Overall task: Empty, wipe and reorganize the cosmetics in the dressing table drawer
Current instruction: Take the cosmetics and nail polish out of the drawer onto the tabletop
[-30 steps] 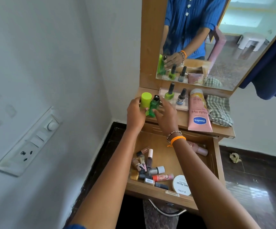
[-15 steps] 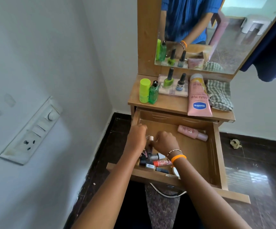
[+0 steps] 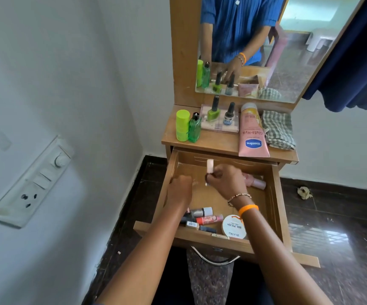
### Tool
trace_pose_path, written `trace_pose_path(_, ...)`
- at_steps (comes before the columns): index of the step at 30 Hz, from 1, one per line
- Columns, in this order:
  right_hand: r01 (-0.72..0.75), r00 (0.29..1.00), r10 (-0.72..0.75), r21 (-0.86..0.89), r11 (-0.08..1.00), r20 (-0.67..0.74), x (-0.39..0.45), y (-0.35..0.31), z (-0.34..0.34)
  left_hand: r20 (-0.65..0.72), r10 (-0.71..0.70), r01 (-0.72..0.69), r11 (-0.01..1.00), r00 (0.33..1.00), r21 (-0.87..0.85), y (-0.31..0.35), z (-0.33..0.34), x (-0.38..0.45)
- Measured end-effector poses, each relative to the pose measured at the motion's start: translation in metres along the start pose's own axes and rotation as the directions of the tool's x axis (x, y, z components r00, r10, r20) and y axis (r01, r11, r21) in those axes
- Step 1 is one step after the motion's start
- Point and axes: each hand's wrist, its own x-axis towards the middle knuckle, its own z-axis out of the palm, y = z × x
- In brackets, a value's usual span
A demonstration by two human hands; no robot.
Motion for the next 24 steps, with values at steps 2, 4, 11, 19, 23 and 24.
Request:
trace_pose_path(2,0.103,0.983,-0.083,0.117,0.988,-0.166,0.009,-0.005,-0.020,-0.093,-0.031,0.009,0.973,0.995,-0.232,0.004,-0.006,0.005)
trace_pose_path(4,0.178,0.957,-0.137,0.144,0.973,-0.257,0.022,-0.009,-0.034,-0.196,-0.054,-0.036,0.904,0.979,-0.427,0.015,-0.021,0.010)
trace_pose_path(11,0.171,0.945,-0.123,0.137,0.976,-0.302,0.053,-0.013,-0.039,-0.419,-0.075,-0.221,0.758,0.905,-0.613,0.054,-0.062,0.035)
trace_pose_path(19,0.137,0.937,-0.090,0.117,0.984,-0.336,0.055,-0.014,-0.032,-0.424,-0.095,-0.177,0.810,0.901,-0.559,0.065,-0.057,0.053)
trace_pose_path(23,0.132,0.922,-0.079,0.118,0.984,-0.379,0.042,-0.010,-0.031,-0.429,-0.075,-0.186,0.825,0.900,-0.534,0.064,-0.056,0.053)
trace_pose_path(24,0.135,0.918,-0.080,0.116,0.984,-0.387,0.038,-0.009,-0.030,-0.436,-0.074,-0.188,0.828,0.897,-0.527,0.064,-0.056,0.053)
